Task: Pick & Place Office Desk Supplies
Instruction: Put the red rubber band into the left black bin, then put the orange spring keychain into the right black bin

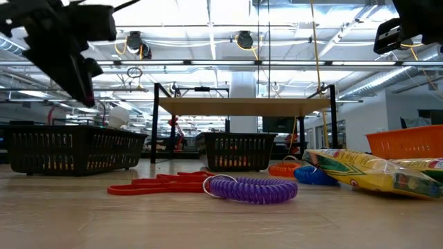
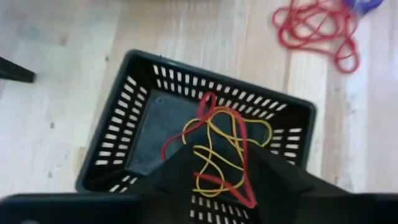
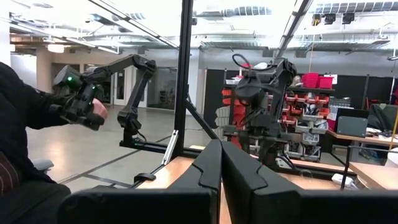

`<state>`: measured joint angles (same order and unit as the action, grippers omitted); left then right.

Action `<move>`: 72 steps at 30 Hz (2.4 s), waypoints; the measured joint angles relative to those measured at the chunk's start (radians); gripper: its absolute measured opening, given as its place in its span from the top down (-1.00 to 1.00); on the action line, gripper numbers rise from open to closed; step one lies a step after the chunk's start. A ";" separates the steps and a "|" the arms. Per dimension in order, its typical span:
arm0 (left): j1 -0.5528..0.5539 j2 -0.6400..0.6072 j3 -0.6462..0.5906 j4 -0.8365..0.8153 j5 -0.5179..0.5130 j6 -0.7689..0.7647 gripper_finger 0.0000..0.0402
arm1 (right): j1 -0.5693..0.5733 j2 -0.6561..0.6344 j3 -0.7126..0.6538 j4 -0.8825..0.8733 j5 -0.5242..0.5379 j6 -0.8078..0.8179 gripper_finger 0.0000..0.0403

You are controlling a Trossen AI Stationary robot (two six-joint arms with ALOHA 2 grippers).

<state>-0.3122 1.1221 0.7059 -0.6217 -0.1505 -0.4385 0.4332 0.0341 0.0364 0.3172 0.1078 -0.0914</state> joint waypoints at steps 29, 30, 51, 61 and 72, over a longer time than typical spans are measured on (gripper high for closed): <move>0.046 -0.035 -0.017 -0.032 0.087 -0.054 -0.64 | 0.000 0.000 0.000 0.010 0.004 -0.007 1.00; 0.049 -0.023 -0.006 -0.045 0.088 -0.037 -0.71 | 0.000 0.000 0.000 0.013 0.004 -0.007 1.00; 0.019 -0.501 -0.046 0.005 -0.171 0.254 0.83 | 0.000 0.000 0.000 0.008 0.000 0.003 1.00; 0.040 -0.813 -0.425 0.493 -0.210 0.330 0.99 | 0.000 0.000 0.000 0.011 0.001 0.019 1.00; 0.040 -0.869 -0.695 0.758 -0.218 0.308 0.99 | 0.000 0.010 0.000 0.008 0.056 0.026 1.00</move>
<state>-0.2722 0.2533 0.0113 0.1361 -0.3689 -0.1305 0.4332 0.0442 0.0364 0.3252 0.1642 -0.0650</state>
